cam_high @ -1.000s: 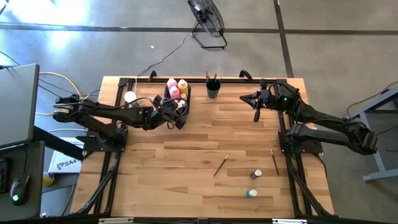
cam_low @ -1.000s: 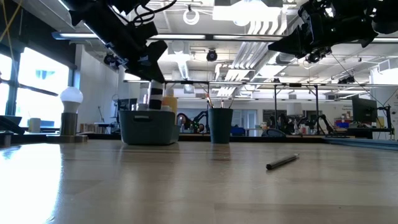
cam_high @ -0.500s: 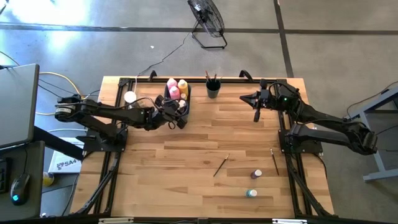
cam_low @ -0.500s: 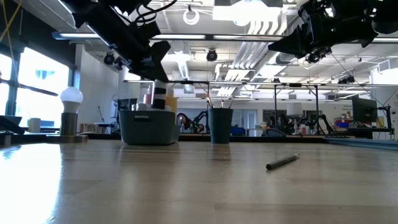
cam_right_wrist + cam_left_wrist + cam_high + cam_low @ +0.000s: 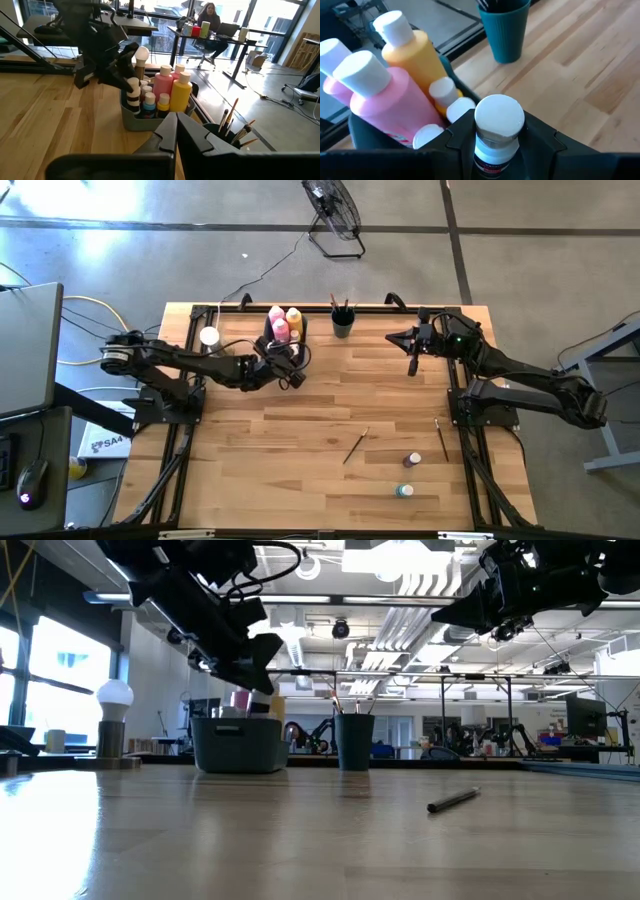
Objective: Pick & Place Paint Supplies
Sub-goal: Put the small white paint bottle into the green bin
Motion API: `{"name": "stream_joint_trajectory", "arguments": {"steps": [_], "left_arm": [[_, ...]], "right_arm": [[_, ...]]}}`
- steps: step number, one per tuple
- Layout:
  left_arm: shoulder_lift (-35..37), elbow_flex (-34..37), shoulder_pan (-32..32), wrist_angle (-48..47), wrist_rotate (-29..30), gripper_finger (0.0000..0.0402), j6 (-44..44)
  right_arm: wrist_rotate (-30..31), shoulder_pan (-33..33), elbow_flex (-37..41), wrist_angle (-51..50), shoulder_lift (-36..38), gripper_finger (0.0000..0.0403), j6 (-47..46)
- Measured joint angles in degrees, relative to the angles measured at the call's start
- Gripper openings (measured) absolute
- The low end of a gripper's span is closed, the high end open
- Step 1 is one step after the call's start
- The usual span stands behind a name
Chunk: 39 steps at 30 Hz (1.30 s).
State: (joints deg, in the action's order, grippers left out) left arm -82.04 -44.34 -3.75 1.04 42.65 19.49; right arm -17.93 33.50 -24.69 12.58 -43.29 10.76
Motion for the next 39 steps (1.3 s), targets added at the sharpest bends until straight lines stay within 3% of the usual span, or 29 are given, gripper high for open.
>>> {"name": "stream_joint_trajectory", "arguments": {"steps": [25, 39], "left_arm": [[-6.2, 0.0, 0.0, 2.5, 0.4, 0.0124, 2.0], [-6.3, 0.0, 0.0, 2.2, 1.2, 0.0124, 2.0]], "right_arm": [[0.0, 0.0, 0.0, -0.2, 0.0, 0.0002, 0.0], [0.0, 0.0, 0.0, -0.3, 0.0, 0.0002, 0.0]]}}
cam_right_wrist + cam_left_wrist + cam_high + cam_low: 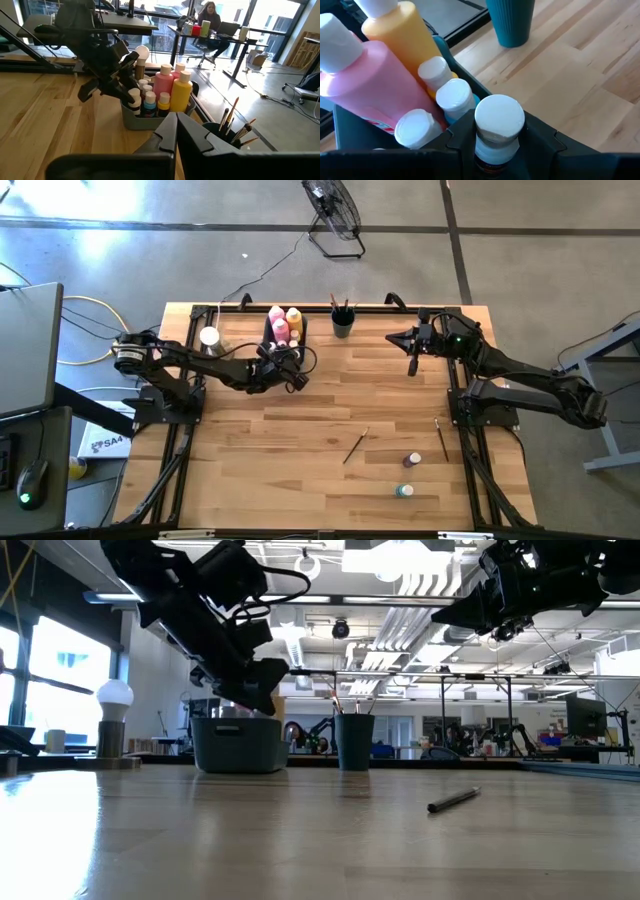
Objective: Pick & Place Paint Supplies
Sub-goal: Put the small white paint bottle into the green bin
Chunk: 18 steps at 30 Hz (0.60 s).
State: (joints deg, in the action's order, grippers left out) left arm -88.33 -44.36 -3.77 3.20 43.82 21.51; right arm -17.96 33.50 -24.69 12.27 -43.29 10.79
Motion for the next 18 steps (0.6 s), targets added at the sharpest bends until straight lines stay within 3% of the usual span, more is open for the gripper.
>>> {"name": "stream_joint_trajectory", "arguments": {"steps": [18], "left_arm": [[-0.4, 0.0, 0.0, -0.3, 0.2, 0.0139, -0.1]], "right_arm": [[0.0, 0.0, 0.0, 0.0, 0.0, 0.0002, 0.0]]}}
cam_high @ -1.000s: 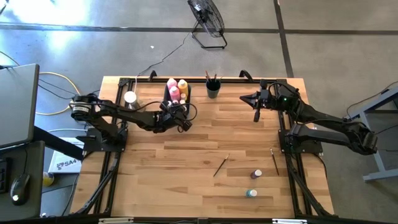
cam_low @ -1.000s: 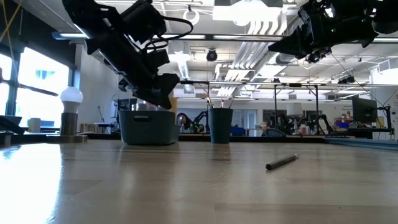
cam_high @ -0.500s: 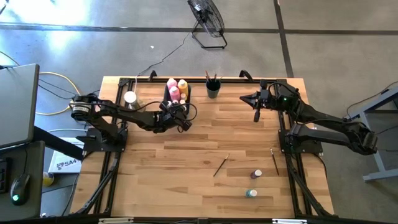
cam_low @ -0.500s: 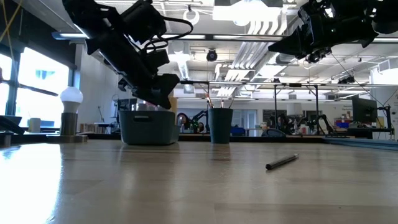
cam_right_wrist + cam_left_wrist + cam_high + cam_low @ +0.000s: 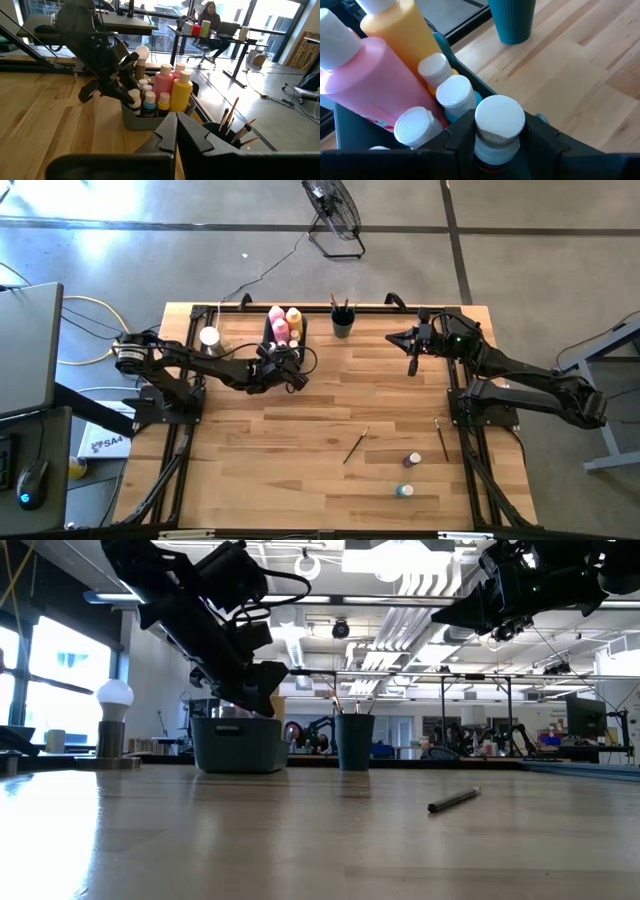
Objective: Pick & Place Paint Supplies
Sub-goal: Put the small white paint bottle into the green bin
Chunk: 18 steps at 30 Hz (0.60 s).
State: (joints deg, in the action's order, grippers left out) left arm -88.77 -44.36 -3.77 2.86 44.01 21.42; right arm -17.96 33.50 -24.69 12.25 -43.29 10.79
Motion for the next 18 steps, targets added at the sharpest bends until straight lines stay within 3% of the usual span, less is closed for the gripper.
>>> {"name": "stream_joint_trajectory", "arguments": {"steps": [18], "left_arm": [[0.0, 0.0, 0.0, -0.9, 1.8, 0.0143, -0.6]], "right_arm": [[0.0, 0.0, 0.0, 0.0, 0.0, 0.0002, 0.0]]}}
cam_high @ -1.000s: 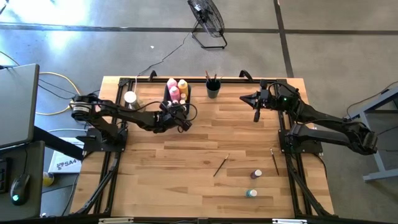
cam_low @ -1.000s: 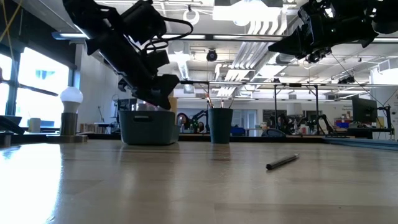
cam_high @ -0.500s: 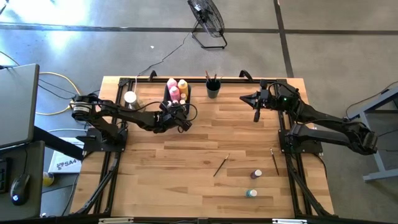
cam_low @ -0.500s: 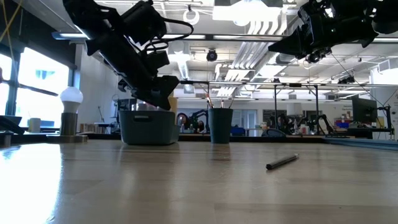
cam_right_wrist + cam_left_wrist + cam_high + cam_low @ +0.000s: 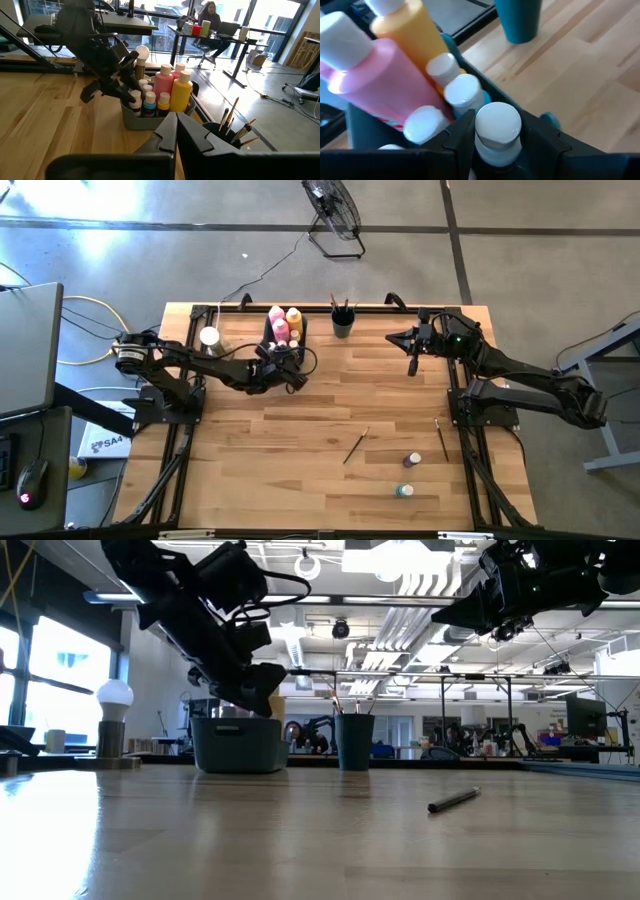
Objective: Pick & Place Paint Supplies
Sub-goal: Put the small white paint bottle into the green bin
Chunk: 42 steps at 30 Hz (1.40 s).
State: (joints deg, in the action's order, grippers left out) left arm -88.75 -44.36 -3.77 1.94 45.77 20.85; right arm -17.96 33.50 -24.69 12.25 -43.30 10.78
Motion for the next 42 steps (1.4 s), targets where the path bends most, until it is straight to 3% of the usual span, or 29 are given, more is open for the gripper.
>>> {"name": "stream_joint_trajectory", "arguments": {"steps": [18, 31, 42], "left_arm": [[0.0, 0.0, 0.0, -1.9, 1.3, 0.0144, 0.0], [0.0, 0.0, 0.0, -1.8, 1.1, 0.0219, 0.0], [0.0, 0.0, 0.0, -1.4, 1.2, 0.0223, 0.0]], "right_arm": [[0.0, 0.0, 0.0, 0.0, 0.0, 0.0002, 0.0], [0.0, 0.0, 0.0, 0.0, 0.0, 0.0002, 0.0], [0.0, 0.0, 0.0, 0.0, 0.0, 0.0002, 0.0]]}}
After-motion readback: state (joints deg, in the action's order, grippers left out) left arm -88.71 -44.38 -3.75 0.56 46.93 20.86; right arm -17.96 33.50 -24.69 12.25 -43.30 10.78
